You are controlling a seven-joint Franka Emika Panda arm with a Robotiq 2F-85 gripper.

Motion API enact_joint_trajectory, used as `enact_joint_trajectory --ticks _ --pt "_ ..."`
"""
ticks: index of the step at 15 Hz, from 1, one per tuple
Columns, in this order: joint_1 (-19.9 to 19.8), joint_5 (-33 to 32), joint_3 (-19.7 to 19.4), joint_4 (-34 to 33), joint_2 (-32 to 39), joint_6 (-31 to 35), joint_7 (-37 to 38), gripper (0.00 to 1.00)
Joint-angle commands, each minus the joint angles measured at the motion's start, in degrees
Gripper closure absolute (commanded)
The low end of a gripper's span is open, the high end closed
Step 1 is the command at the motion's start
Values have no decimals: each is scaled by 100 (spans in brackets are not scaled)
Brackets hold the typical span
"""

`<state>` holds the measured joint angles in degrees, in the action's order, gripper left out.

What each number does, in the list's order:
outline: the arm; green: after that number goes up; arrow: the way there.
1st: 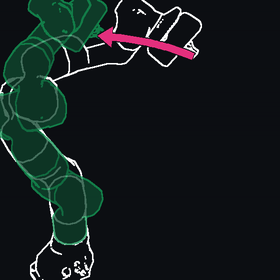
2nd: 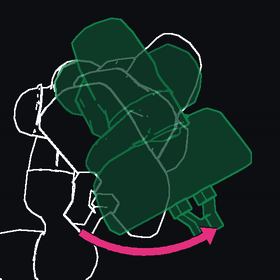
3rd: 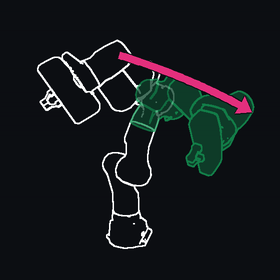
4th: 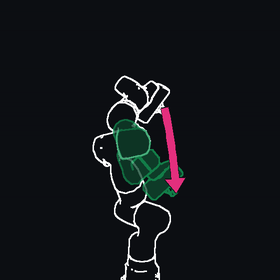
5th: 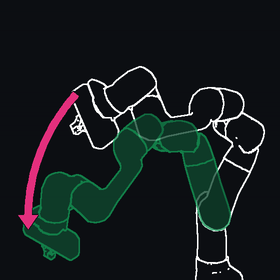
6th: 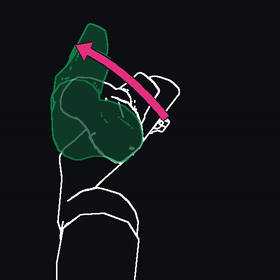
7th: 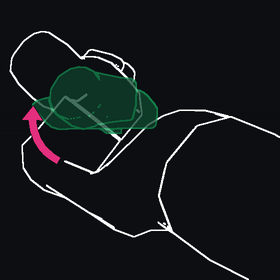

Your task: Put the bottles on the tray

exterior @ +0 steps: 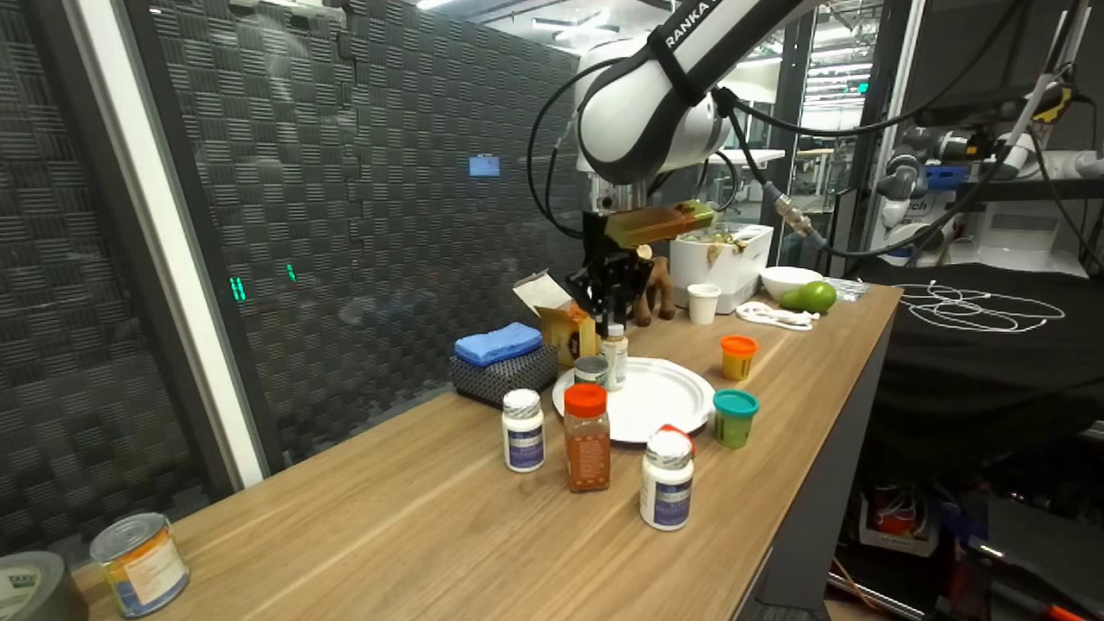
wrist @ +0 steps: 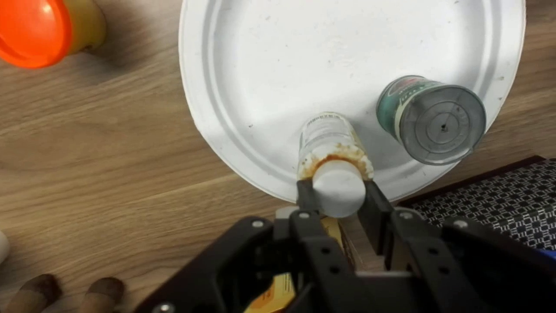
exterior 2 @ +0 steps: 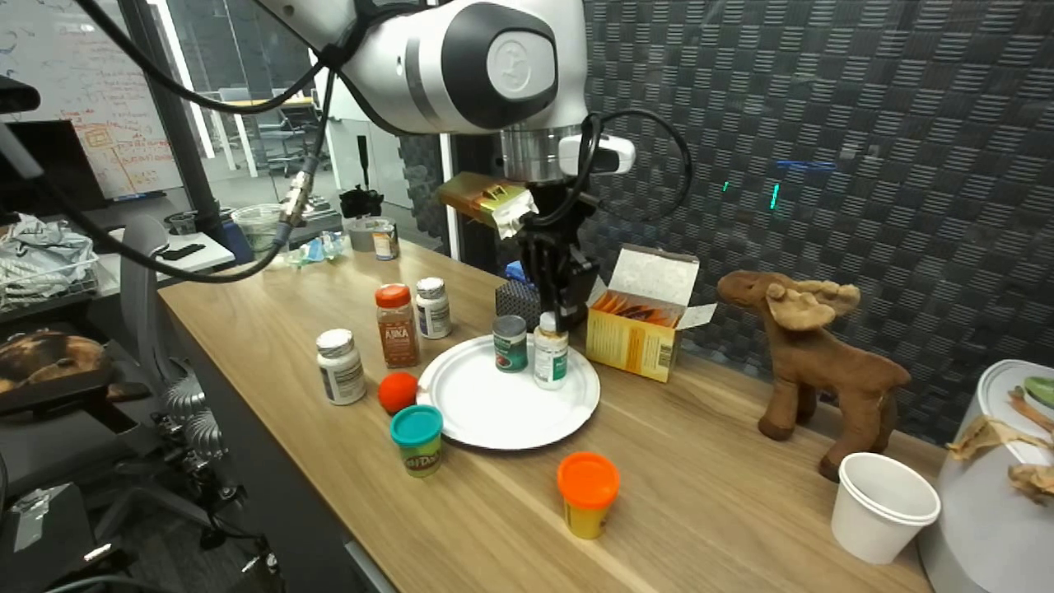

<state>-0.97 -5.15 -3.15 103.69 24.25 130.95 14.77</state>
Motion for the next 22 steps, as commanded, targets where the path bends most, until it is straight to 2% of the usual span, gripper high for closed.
enact_joint_trajectory --ticks 1,2,7,8,11,14,18,22 --pt "40 162 -10 -175 49 -142 -60 44" --pt "55 100 -38 -136 5 -148 -42 43" --pt "78 -384 -405 459 -672 33 276 5" --pt "30 -447 -498 680 -887 128 333 1" --pt "-250 -305 -656 1299 -1395 315 162 0" --pt "-561 -86 -755 1822 -1612 541 -6 0" --pt "-837 391 -738 2166 -1412 1093 -345 0" --pt "-865 625 -707 2210 -1147 1370 -498 0"
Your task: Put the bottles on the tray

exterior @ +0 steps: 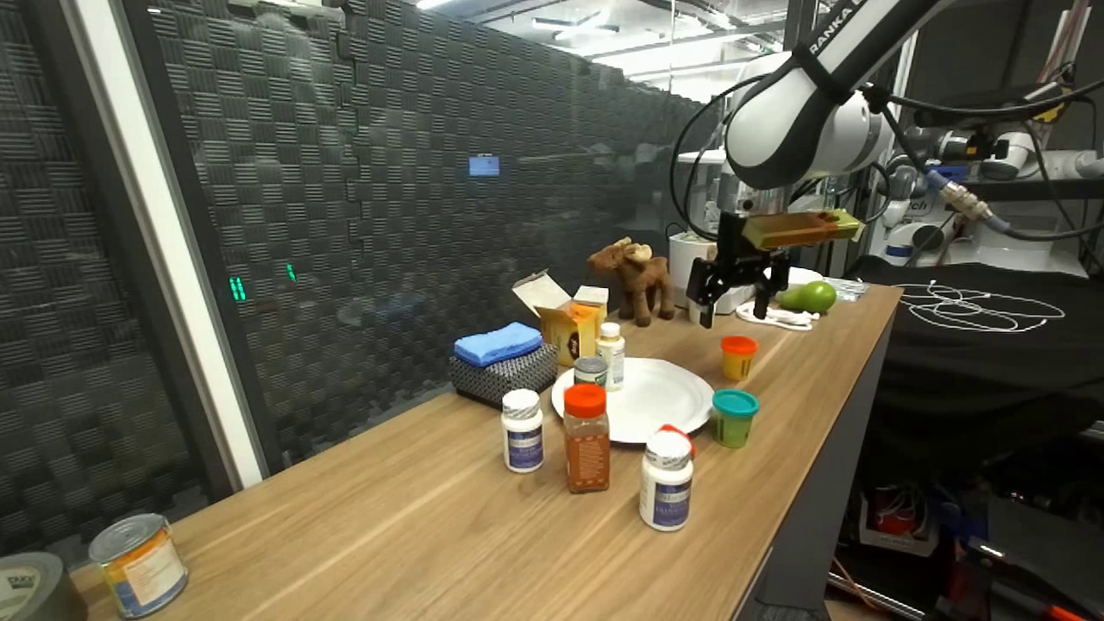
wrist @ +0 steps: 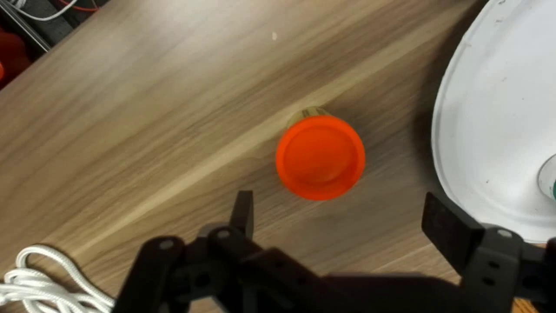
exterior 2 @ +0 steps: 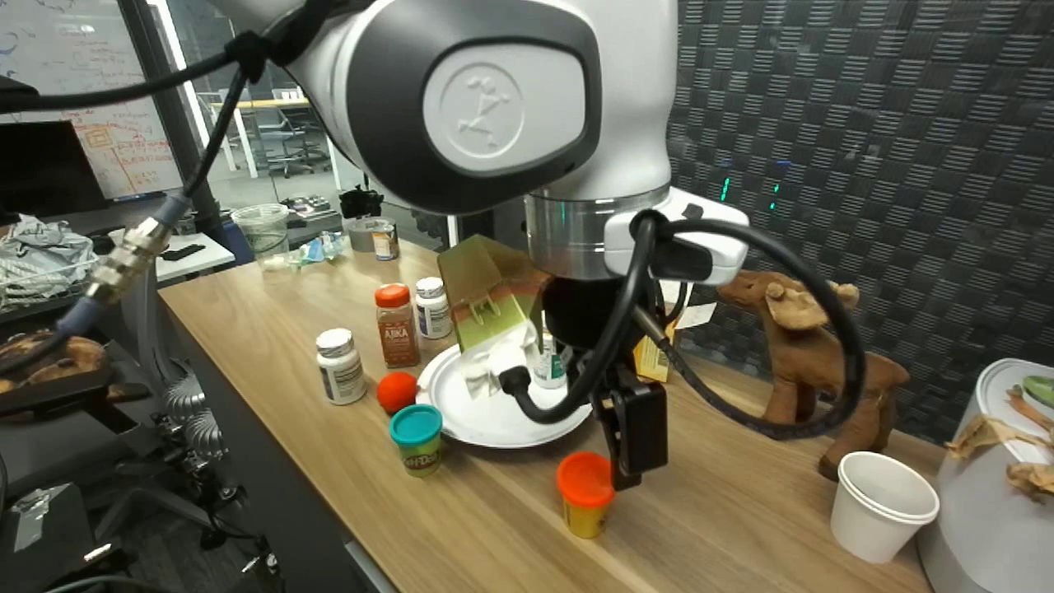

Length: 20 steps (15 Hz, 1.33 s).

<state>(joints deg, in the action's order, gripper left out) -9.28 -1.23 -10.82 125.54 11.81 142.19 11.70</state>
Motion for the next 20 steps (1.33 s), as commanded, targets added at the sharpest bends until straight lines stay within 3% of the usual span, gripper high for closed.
enact_joint_trajectory --ticks 1,8,9,10,16,20 --pt "-25 222 55 17 162 282 -188 0" --pt "-27 131 -4 53 303 210 -163 0" --pt "-38 163 3 45 317 206 -175 23" --pt "-35 149 -6 45 324 212 -153 26" --pt "57 -143 -123 150 132 149 51 71" --pt "171 -411 -99 191 -274 107 83 71"
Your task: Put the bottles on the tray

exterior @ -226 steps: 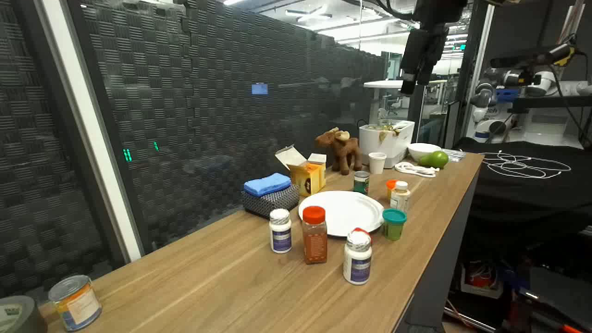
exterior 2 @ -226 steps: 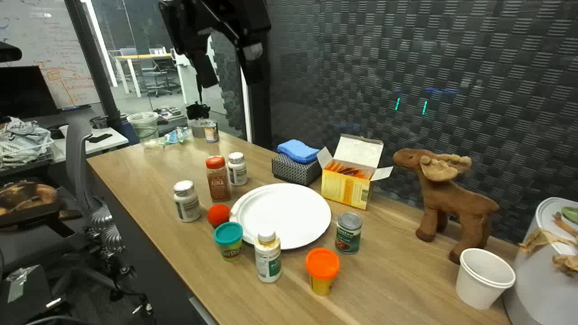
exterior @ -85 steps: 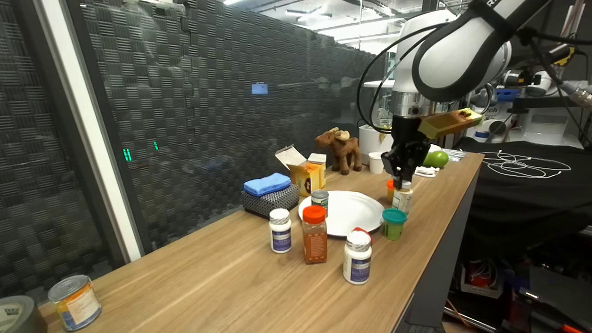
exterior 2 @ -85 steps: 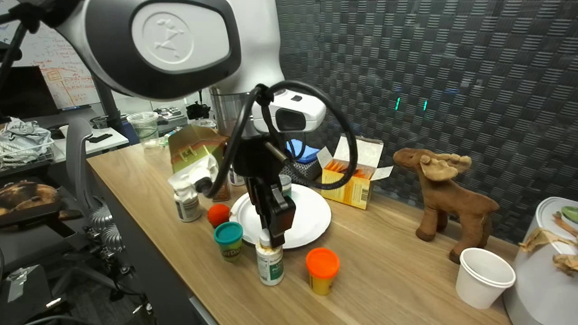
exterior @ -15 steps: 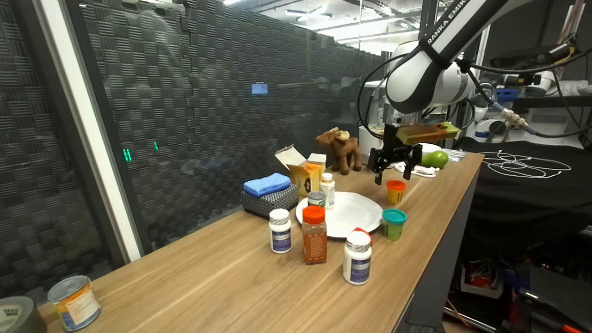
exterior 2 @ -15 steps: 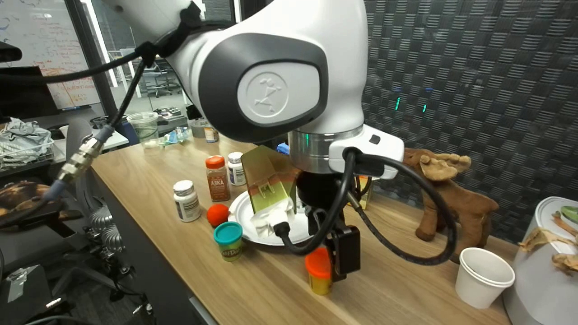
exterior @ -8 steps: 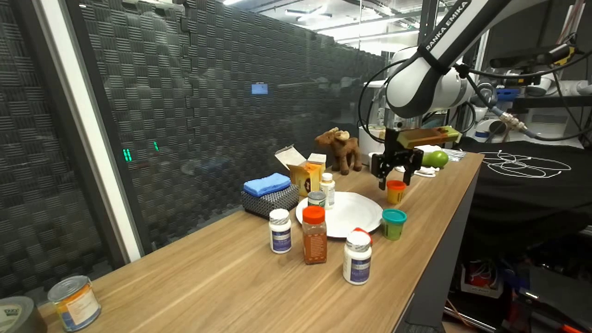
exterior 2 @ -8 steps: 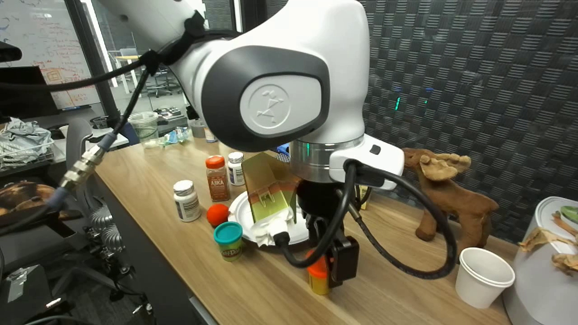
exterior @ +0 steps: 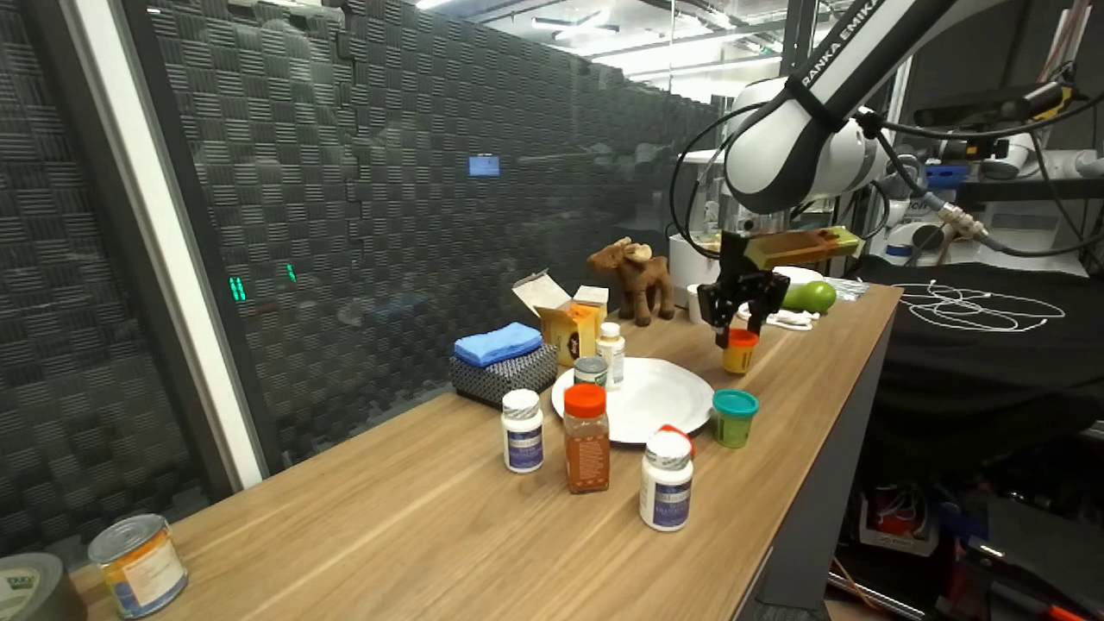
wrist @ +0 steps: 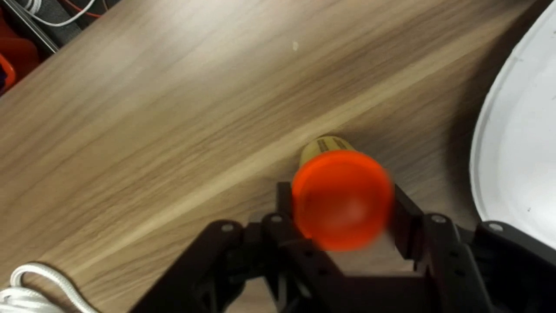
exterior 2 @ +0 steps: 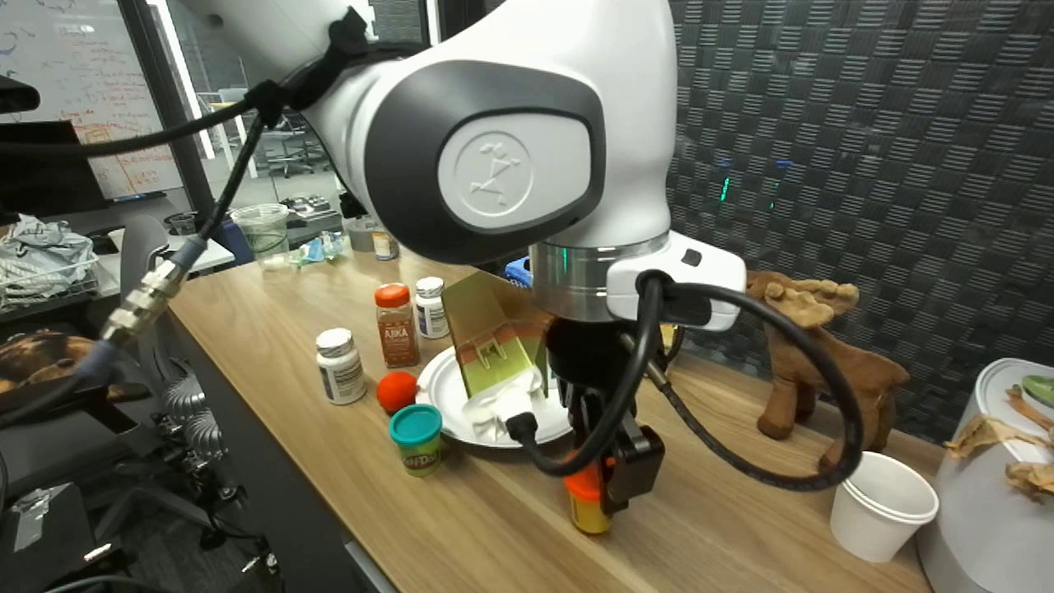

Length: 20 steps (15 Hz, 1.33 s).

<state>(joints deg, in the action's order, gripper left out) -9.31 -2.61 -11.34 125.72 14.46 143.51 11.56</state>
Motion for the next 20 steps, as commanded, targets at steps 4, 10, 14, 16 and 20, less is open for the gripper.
enact_joint_trajectory --ticks 4,10,14,16,20 --pt "398 -495 249 -16 -765 -89 -128 71" --pt "650 -134 789 -189 -444 -186 -721 71" --pt "652 167 962 -239 -160 -180 -1115 71" --pt "664 56 925 -302 -18 -154 -1086 71" --pt "627 75 864 -546 280 -1 -1039 71"
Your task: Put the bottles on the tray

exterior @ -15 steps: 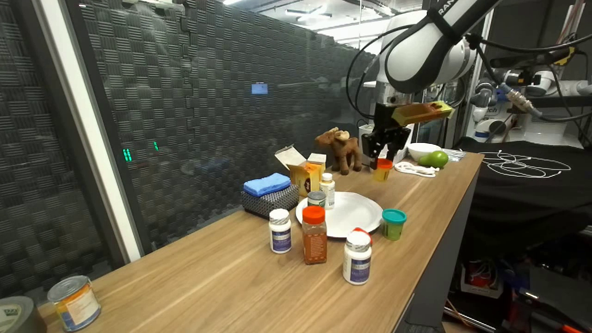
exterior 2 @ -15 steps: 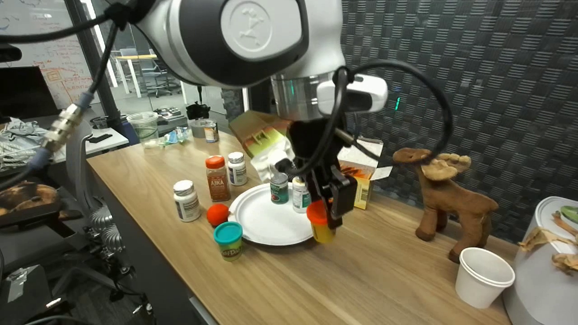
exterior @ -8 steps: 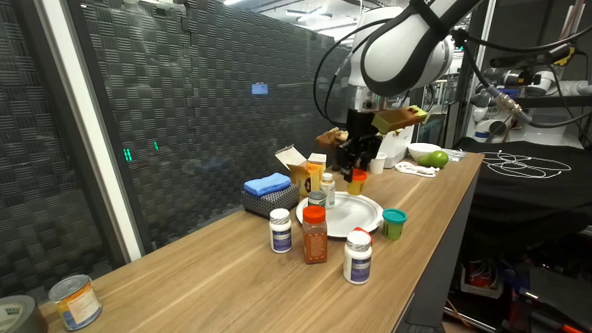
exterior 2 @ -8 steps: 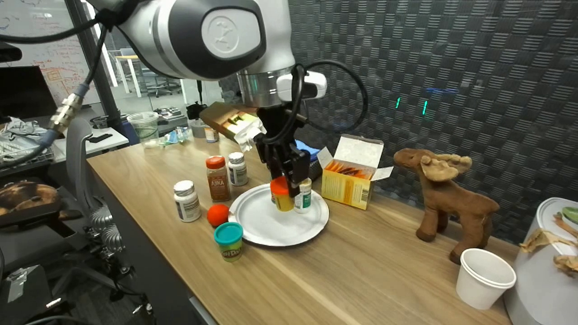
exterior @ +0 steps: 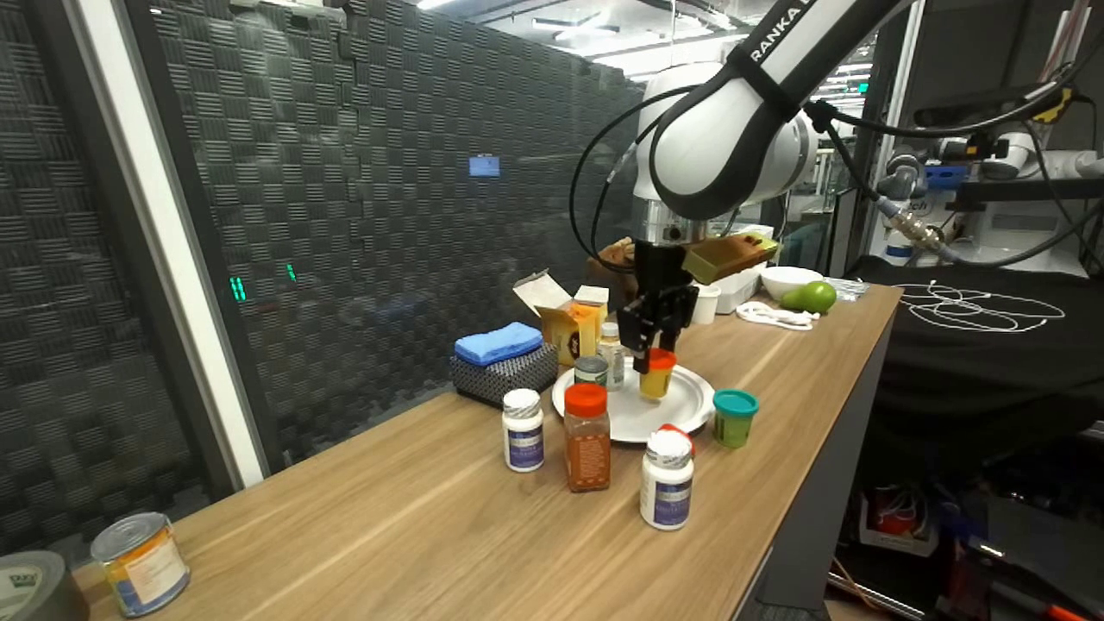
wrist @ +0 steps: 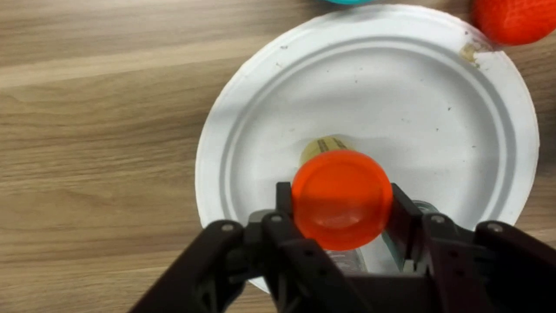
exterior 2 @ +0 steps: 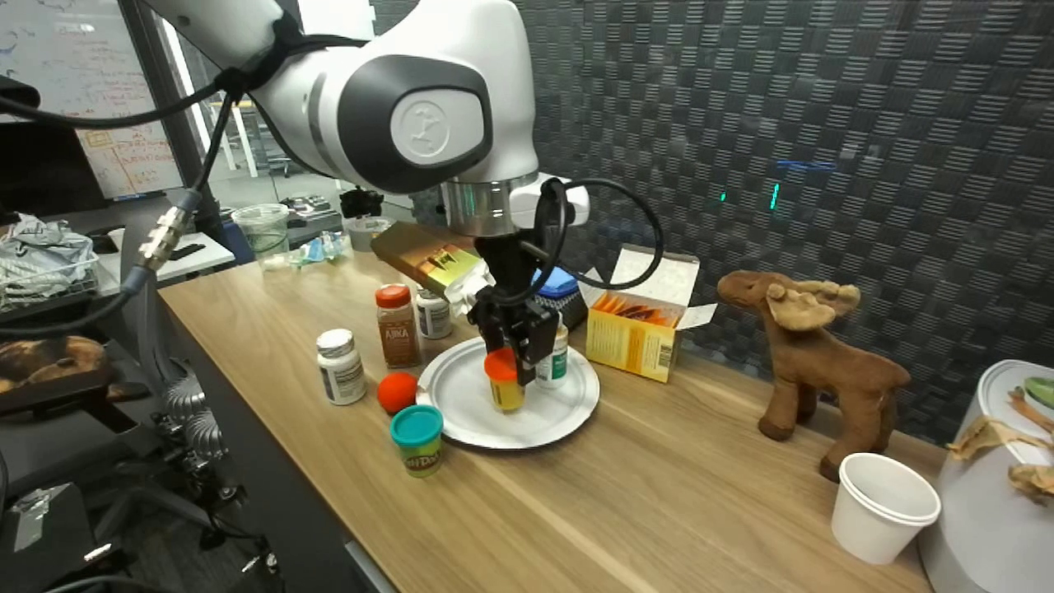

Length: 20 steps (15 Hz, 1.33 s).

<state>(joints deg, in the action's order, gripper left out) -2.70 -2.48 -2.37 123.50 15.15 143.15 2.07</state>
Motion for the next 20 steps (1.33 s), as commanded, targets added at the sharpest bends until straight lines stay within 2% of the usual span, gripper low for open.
enact_joint_trajectory --ticks 1,11,12,16,20 --pt "-51 97 -29 -393 275 29 -96 71" --pt "-53 -144 -257 -942 756 200 26 71" --pt "-102 -61 -230 -949 730 128 -69 27" --pt "-250 171 -131 -808 521 71 -305 1" --pt "-312 285 -129 -590 154 67 -421 0"
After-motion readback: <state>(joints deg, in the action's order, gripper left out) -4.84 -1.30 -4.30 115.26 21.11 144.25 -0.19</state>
